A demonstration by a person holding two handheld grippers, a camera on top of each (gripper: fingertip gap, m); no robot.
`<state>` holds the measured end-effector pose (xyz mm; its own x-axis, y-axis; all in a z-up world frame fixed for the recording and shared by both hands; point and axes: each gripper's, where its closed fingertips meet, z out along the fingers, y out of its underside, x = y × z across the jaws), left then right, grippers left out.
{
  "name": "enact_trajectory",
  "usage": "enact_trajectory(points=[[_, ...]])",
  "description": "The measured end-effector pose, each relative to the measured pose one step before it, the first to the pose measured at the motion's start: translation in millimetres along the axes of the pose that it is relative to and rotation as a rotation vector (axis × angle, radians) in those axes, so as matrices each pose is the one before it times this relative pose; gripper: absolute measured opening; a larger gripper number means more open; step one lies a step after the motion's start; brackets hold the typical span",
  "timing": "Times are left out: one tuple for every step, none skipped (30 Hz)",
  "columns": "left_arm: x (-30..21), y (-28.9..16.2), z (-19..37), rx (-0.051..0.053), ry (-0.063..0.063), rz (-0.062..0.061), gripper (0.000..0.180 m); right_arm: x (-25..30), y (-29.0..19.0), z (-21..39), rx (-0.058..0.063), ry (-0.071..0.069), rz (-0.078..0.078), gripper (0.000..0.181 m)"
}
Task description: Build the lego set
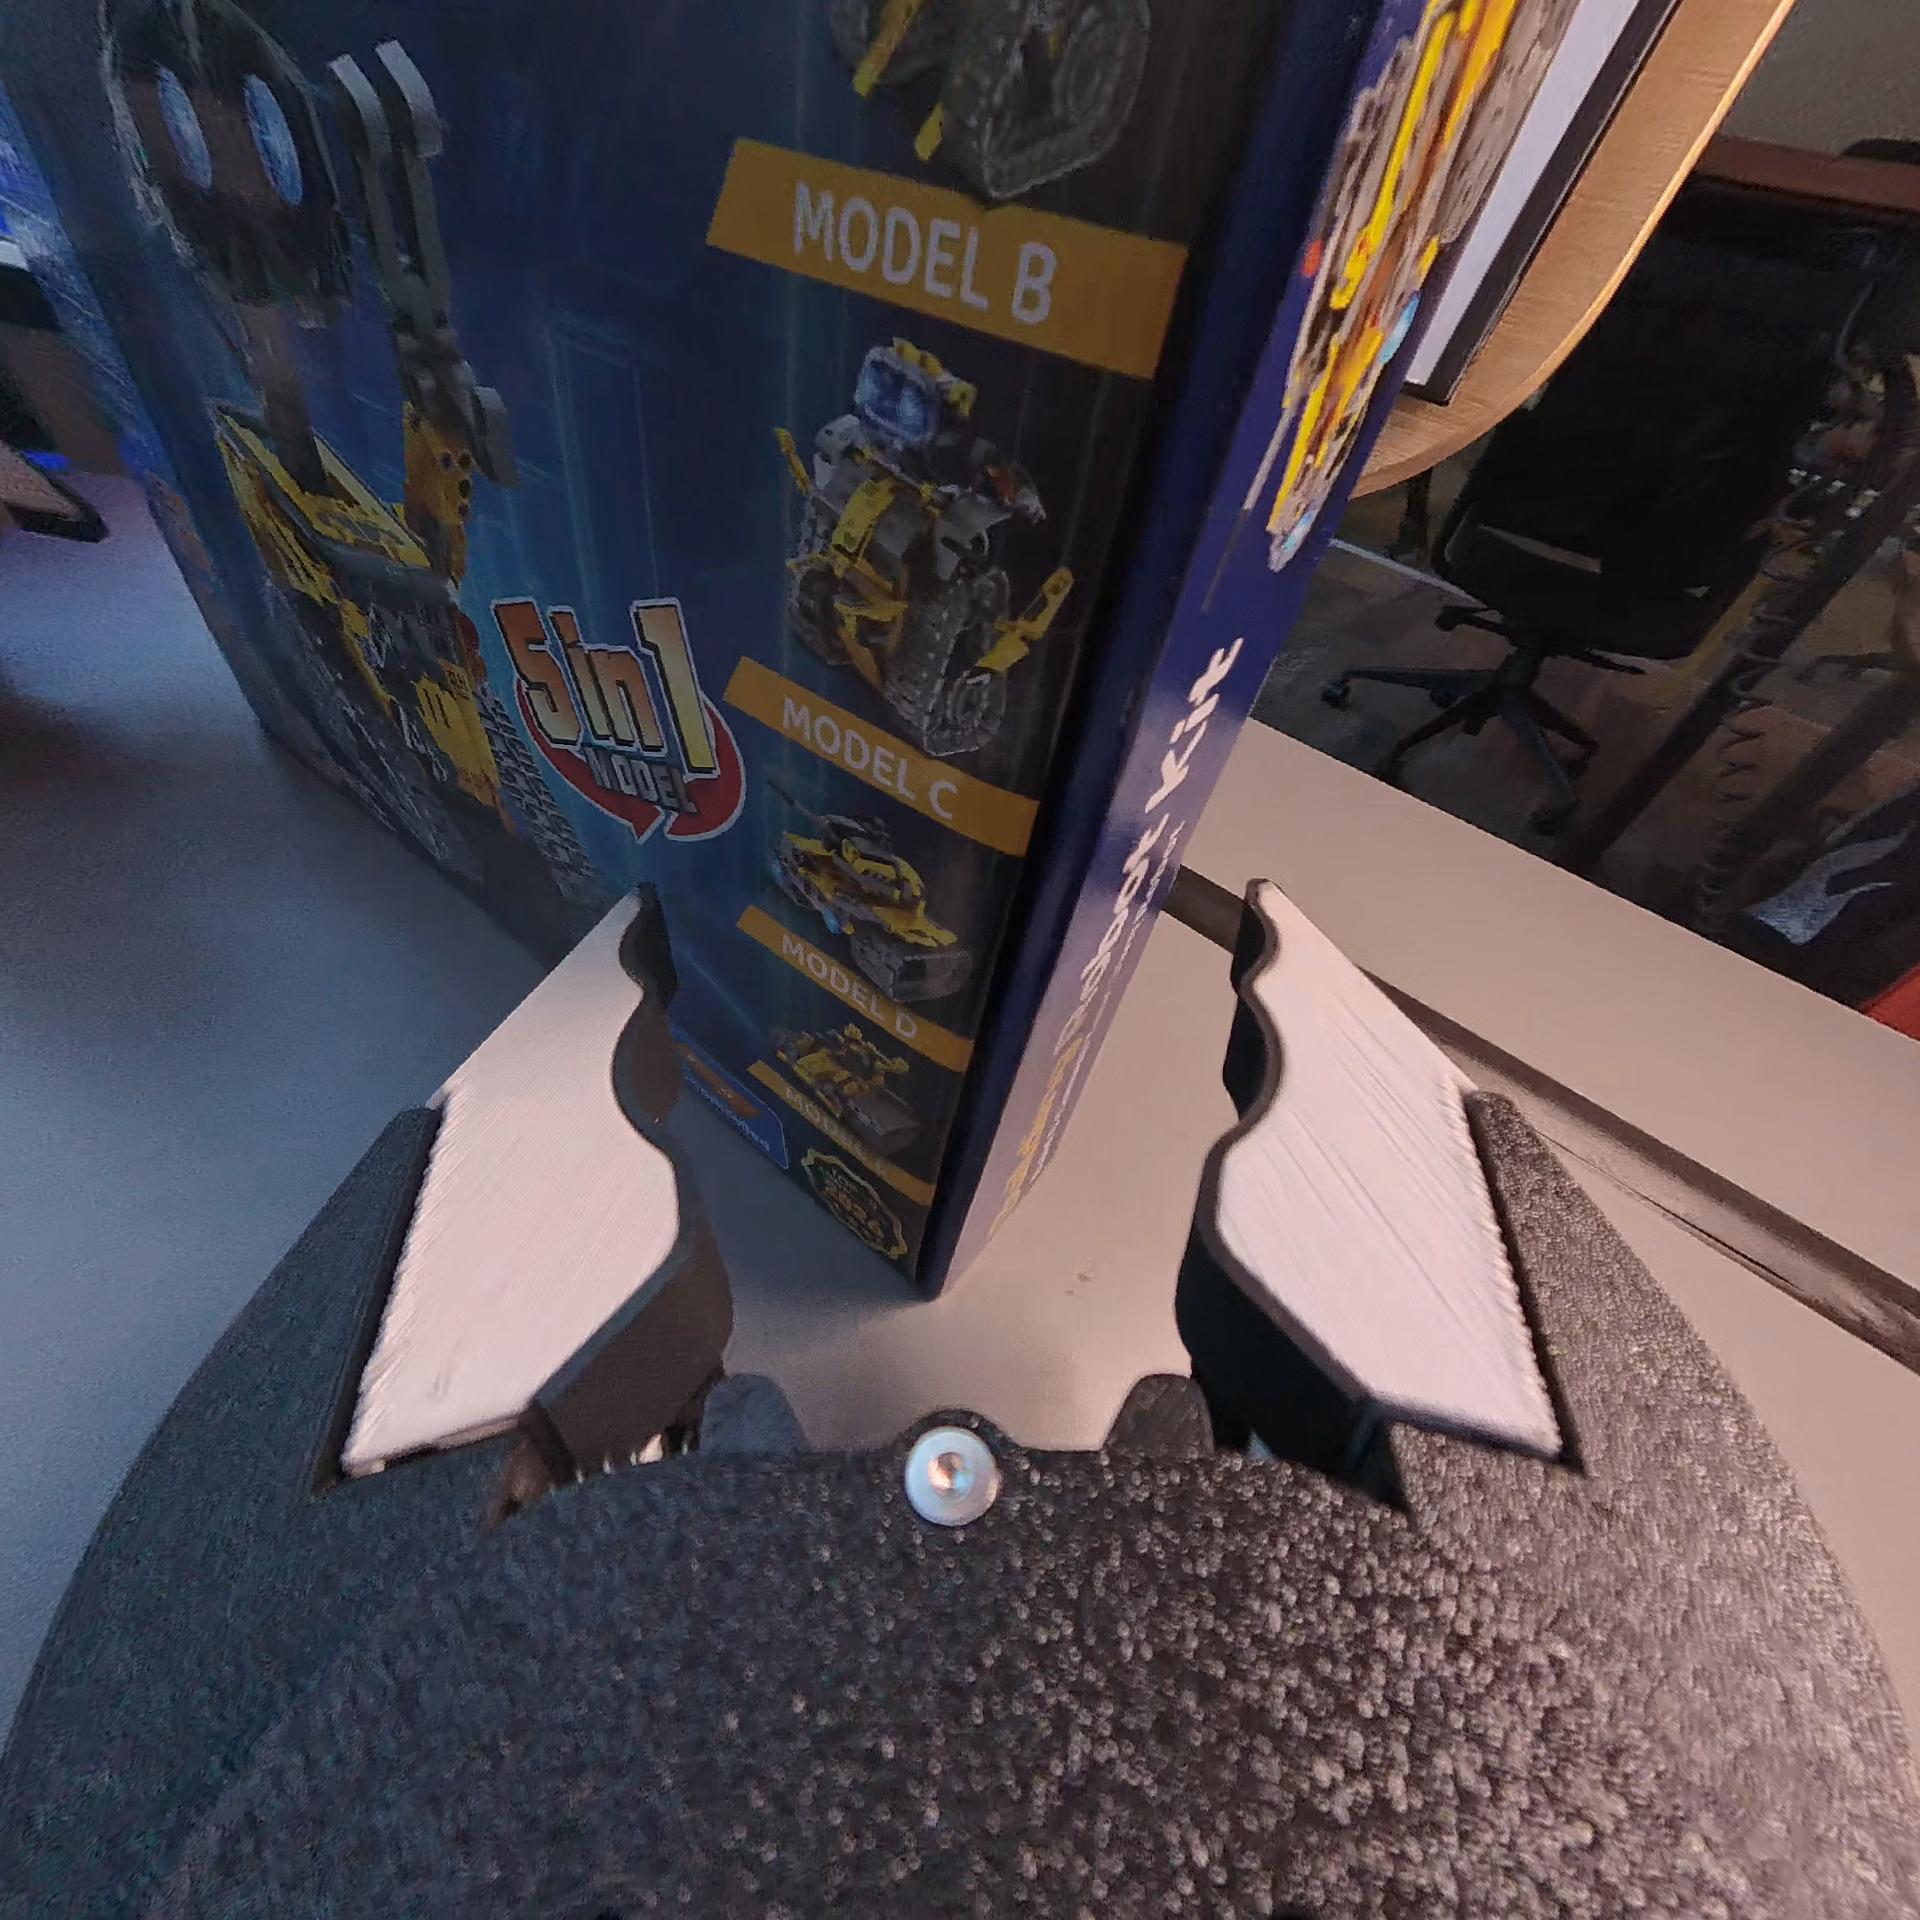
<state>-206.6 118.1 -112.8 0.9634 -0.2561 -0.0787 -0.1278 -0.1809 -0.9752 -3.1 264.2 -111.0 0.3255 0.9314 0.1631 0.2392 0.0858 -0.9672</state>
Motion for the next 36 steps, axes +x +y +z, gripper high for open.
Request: enact_trajectory(points=[[-1.17,3.10,4.21,-0.0132,0.0095,0.0006,0.101,-0.40,1.14,3.48,-0.0028,-0.0203,0.0054,0.105],[-0.64,1.50,3.75,-0.0115,0.0045,-0.0015,0.090,-2.73,-0.22,2.82,-0.0022,-0.0308,0.0066,0.102],[-0.51,-0.78,3.03,-0.0013,-0.0049,-0.0009,0.090,-3.04,-0.84,2.13,0.0021,-0.0234,0.0074,0.098],[-0.63,-0.72,2.36,0.0004,-0.0094,-0.0075,0.091,0.45,-0.45,1.21,0.0006,-0.0020,0.0105,0.098],[-0.51,-0.29,0.82,-0.0036,-0.0027,-0.0165,0.090,0.59,-0.84,-0.14,0.0041,-0.0073,0.0238,0.096],[0.15,-0.27,-0.31,-0.0087,0.0009,-0.0112,0.090,0.22,-1.93,-1.18,0.0083,-0.0162,0.0434,0.094],[0.92,0.09,-0.92,-0.0180,-0.0016,0.0009,0.090,-0.52,-2.17,-1.98,0.0051,-0.0203,0.0465,0.092],[1.76,0.21,-1.64,-0.0215,-0.0014,0.0062,0.089,-1.08,-0.59,-2.24,-0.0107,-0.0132,0.0178,0.091],[2.19,0.17,-1.88,-0.0197,0.0019,-0.0023,0.089,-1.35,0.74,-2.27,-0.0242,-0.0035,-0.0059,0.091],[2.13,0.15,-2.11,-0.0139,0.0041,-0.0126,0.089,-1.87,0.89,-2.51,-0.0285,-0.0040,0.0024,0.090],[2.27,-0.29,-2.28,-0.0075,0.0085,-0.0162,0.088,-1.70,0.92,-2.58,-0.0225,-0.0026,0.0020,0.090],[2.47,-0.44,-2.40,-0.0031,0.0139,-0.0205,0.087,-1.76,0.84,-2.34,-0.0151,-0.0011,0.0003,0.090],[2.25,-0.51,-2.24,-0.0006,0.0168,-0.0269,0.087,-1.74,0.89,-2.44,-0.0098,-0.0013,0.0035,0.090],[2.20,-0.39,-2.24,-0.0016,0.0181,-0.0291,0.086,-1.90,0.71,-2.33,-0.0103,-0.0014,0.0062,0.090],[2.31,-0.41,-2.39,-0.0035,0.0186,-0.0290,0.086,-2.07,0.82,-2.45,-0.0134,-0.0021,0.0077,0.090],[2.53,-0.67,-2.84,-0.0040,0.0188,-0.0277,0.086,-2.58,0.79,-2.67,-0.0197,-0.0043,0.0108,0.089],[2.84,-0.74,-3.54,-0.0043,0.0195,-0.0265,0.085,-3.23,1.10,-2.91,-0.0243,-0.0070,0.0106,0.089],[3.08,-0.33,-3.55,-0.0051,0.0225,-0.0339,0.085,-3.36,1.10,-3.17,-0.0259,-0.0090,0.0205,0.088],[3.34,0.05,-3.76,-0.0060,0.0287,-0.0423,0.084,-3.34,1.34,-3.14,-0.0272,-0.0096,0.0223,0.088],[3.49,0.05,-3.78,-0.0037,0.0356,-0.0485,0.082,-2.67,1.49,-3.03,-0.0266,-0.0084,0.0232,0.088],[3.38,0.35,-3.60,-0.0037,0.0363,-0.0488,0.081,-2.23,1.55,-2.69,-0.0225,-0.0091,0.0179,0.089],[2.12,1.19,-2.44,-0.0073,0.0264,-0.0369,0.080,-1.72,1.27,-2.01,-0.0135,-0.0104,0.0125,0.089],[0.29,0.55,-0.76,-0.0005,0.0103,-0.0185,0.080,-0.42,0.18,-0.82,0.0005,-0.0090,0.0172,0.089],[-1.20,-0.94,0.59,0.0119,0.0014,-0.0118,0.080,0.59,-1.03,0.30,0.0129,-0.0067,0.0213,0.089],[-2.27,-2.12,1.28,0.0209,0.0014,-0.0222,0.080,1.39,-1.77,0.95,0.0209,-0.0071,0.0308,0.089],[-2.92,-2.76,1.51,0.0272,0.0054,-0.0318,0.080,1.36,-2.84,0.94,0.0278,-0.0136,0.0509,0.088],[-3.77,-2.93,1.52,0.0297,0.0044,-0.0341,0.079,1.48,-2.67,0.51,0.0277,-0.0194,0.0541,0.087],[-4.40,-2.91,1.02,0.0294,-0.0006,-0.0281,0.076,2.04,-1.34,0.33,0.0214,-0.0172,0.0394,0.084],[-4.04,-2.10,0.81,0.0240,-0.0066,-0.0124,0.072,2.60,0.61,0.60,0.0104,-0.0049,0.0110,0.083],[-3.52,-1.22,0.30,0.0185,-0.0167,0.0081,0.063,2.82,2.68,1.13,-0.0008,0.0059,-0.0259,0.082],[-2.94,-0.11,-0.07,0.0105,-0.0230,0.0297,0.057,2.85,3.95,1.31,-0.0080,0.0127,-0.0409,0.082],[-0.55,0.73,0.02,0.0031,-0.0118,0.0355,0.057,2.58,3.52,1.78,-0.0056,0.0135,-0.0320,0.083],[0.60,1.14,0.06,-0.0013,-0.0038,0.0287,0.057,-0.24,-1.53,0.49,0.0225,-0.0015,-0.0230,0.084],[0.43,1.47,0.06,-0.0029,-0.0065,0.0291,0.059,0.31,0.44,0.42,0.0052,-0.0028,-0.0088,0.084],[0.59,1.36,-0.13,-0.0033,-0.0074,0.0301,0.060,0.20,-0.18,0.25,0.0081,-0.0019,-0.0045,0.084],[0.70,1.14,-0.30,-0.0065,-0.0059,0.0243,0.060,-0.03,0.00,-0.01,0.0036,-0.0024,-0.0031,0.084]])
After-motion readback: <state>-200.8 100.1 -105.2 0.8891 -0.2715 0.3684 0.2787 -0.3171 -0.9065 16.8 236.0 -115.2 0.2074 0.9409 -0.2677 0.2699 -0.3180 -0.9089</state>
